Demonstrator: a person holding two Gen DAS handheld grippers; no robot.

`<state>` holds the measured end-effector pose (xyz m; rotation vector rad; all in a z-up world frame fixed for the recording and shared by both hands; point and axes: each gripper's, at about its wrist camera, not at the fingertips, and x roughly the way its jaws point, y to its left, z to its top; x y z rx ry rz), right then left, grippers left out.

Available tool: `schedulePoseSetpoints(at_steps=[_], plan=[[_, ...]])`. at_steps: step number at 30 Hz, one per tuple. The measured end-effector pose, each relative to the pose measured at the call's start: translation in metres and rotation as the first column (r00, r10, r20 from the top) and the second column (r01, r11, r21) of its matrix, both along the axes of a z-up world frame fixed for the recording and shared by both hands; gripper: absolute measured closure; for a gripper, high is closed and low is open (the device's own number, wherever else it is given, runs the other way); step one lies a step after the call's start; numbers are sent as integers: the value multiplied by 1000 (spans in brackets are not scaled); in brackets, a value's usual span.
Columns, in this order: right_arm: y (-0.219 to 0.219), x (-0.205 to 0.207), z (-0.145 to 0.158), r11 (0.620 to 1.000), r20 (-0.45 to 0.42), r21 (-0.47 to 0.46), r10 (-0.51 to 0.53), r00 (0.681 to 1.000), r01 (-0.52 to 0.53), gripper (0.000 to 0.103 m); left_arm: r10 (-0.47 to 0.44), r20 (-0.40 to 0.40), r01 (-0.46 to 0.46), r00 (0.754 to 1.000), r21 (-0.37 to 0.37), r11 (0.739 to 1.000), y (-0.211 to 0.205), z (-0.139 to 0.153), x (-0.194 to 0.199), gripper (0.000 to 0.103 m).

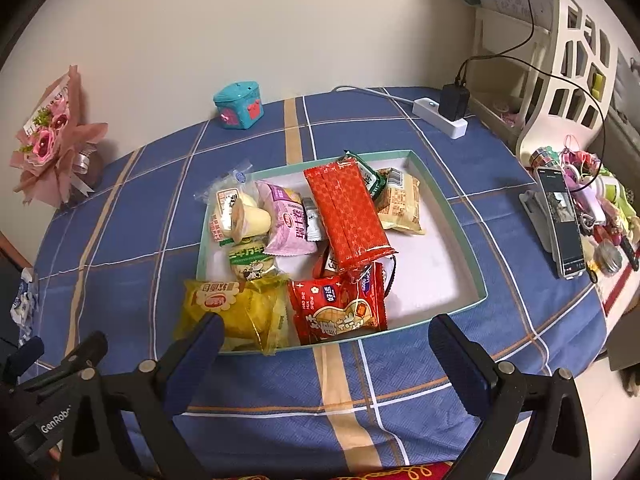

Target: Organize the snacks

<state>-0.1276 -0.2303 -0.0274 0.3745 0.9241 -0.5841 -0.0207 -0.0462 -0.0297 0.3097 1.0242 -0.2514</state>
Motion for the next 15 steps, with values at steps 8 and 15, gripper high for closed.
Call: schedulePoseSetpoints(at_steps=[8,15], plan=[[2,2,1,1000,-7,-12,6,1000,-6,0,13,-5,-13,1000,-23,1000,3,3,3,1],[1,2,1,1000,-8,-12,6,1000,-6,0,17,-8,-17,1000,-32,999,4,3,3,1]])
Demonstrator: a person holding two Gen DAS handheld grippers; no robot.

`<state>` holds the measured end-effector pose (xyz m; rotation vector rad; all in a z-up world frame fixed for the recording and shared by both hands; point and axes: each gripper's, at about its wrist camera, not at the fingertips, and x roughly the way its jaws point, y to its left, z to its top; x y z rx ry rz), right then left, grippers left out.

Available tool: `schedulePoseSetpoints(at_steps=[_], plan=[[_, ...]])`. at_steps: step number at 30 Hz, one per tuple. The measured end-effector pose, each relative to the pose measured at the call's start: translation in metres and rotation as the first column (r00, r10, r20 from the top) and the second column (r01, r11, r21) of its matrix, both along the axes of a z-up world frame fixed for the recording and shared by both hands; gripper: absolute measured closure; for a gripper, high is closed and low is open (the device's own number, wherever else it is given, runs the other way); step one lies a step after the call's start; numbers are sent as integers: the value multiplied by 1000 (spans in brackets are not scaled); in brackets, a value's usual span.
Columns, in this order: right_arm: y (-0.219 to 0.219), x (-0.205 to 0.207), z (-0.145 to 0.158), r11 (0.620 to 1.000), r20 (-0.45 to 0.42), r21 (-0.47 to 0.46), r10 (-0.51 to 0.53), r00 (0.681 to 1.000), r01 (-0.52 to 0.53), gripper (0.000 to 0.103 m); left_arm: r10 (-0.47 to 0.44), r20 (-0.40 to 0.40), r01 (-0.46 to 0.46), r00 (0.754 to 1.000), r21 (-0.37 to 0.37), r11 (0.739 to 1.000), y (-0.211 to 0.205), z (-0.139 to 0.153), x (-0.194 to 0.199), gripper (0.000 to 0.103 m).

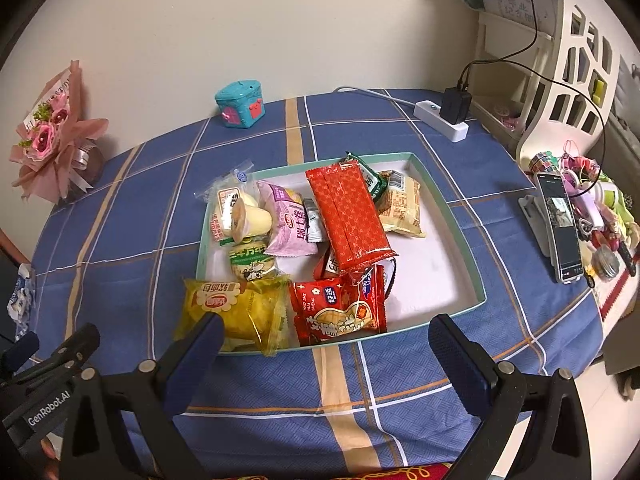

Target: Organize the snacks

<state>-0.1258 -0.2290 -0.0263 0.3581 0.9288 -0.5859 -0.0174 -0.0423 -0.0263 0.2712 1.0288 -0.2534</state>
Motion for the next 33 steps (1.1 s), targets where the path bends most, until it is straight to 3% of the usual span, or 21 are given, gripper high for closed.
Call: schedulePoseSetpoints(at_steps=[33], plan=[[1,2,-2,1000,-6,0,5,1000,-5,0,20,-6,-20,1000,-19,1000,1,1,1,1]])
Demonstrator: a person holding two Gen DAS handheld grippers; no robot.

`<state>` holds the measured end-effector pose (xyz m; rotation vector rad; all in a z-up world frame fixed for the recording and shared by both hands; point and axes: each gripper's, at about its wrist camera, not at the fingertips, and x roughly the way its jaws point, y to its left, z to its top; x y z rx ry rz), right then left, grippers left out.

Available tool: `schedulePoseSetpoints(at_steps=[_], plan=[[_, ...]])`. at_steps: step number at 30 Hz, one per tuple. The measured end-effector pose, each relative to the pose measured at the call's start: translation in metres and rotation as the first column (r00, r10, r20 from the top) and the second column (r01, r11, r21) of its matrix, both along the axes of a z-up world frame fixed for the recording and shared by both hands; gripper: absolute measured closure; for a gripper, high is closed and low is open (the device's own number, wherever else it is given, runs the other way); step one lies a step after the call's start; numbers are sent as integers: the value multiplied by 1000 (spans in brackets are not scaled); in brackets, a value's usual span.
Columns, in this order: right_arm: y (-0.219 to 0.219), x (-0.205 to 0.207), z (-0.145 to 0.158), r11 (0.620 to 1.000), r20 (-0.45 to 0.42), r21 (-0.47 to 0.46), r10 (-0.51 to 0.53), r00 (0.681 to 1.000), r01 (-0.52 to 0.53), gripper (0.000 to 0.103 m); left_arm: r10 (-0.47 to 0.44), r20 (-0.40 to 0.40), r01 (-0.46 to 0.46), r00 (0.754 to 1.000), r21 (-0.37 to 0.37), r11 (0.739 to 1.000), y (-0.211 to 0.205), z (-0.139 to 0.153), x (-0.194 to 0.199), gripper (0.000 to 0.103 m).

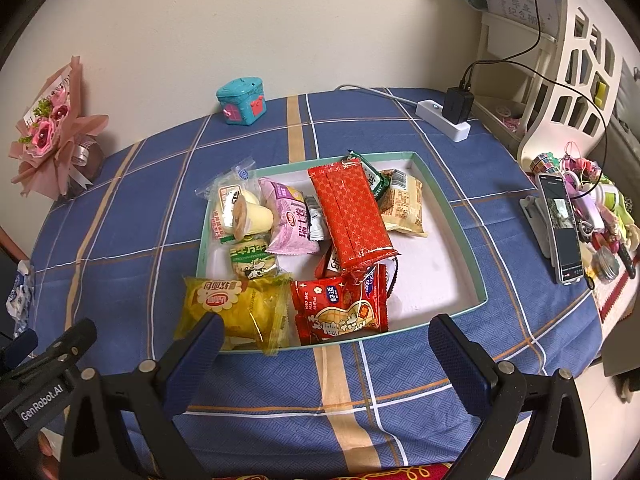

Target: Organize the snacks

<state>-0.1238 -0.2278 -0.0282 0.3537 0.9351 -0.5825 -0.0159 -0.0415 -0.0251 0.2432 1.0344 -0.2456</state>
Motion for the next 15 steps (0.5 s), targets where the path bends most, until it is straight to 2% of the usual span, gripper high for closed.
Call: schedulePoseSetpoints(at_steps=[15], plan=[[1,0,0,1000,0,0,0,1000,0,0,-5,6,5,1000,-3,1000,-4,3,-2,1]])
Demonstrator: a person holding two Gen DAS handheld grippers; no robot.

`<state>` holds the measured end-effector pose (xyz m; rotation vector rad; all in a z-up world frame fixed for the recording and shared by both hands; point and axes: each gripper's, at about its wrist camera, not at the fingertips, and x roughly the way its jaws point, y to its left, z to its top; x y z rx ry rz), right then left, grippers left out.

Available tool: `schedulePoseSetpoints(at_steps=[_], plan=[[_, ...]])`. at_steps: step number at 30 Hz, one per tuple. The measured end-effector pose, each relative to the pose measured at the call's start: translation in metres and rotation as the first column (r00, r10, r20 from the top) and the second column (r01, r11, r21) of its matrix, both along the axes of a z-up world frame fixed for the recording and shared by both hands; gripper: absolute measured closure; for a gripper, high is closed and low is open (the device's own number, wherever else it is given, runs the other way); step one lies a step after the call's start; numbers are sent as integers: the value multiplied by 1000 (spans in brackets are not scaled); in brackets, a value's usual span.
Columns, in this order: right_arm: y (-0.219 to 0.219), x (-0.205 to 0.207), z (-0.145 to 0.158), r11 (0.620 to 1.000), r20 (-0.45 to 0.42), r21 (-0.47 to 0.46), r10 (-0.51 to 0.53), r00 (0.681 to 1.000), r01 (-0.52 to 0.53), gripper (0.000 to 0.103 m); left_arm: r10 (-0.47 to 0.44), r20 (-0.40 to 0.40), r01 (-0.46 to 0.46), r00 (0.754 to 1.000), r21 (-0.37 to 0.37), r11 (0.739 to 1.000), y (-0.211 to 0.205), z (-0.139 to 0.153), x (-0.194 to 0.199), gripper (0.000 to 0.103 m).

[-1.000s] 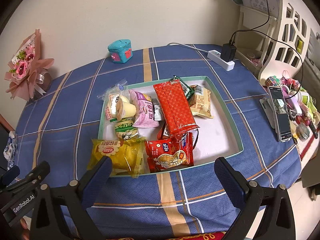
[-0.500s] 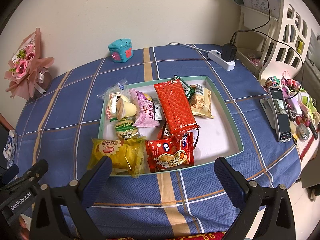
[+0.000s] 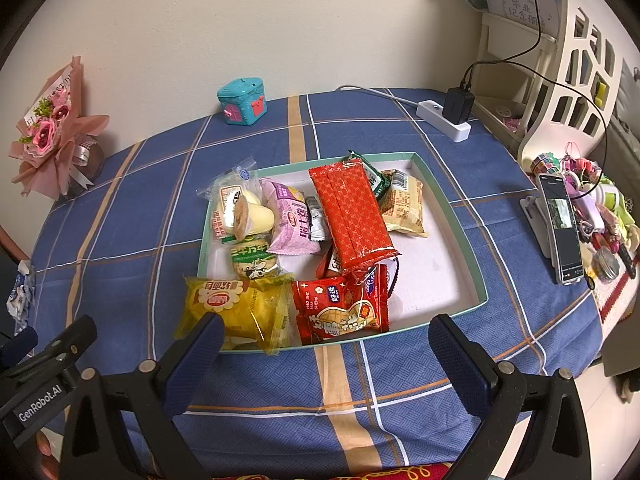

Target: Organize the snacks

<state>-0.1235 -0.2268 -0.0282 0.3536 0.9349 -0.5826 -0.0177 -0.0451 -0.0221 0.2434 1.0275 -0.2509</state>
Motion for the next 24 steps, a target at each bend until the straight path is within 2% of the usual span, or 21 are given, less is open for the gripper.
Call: schedulePoseSetpoints(at_steps=[24], plan=[[1,0,0,1000,-1,0,0,1000,0,0,22,40,-23,999,3,1000,5,6,-4,1]])
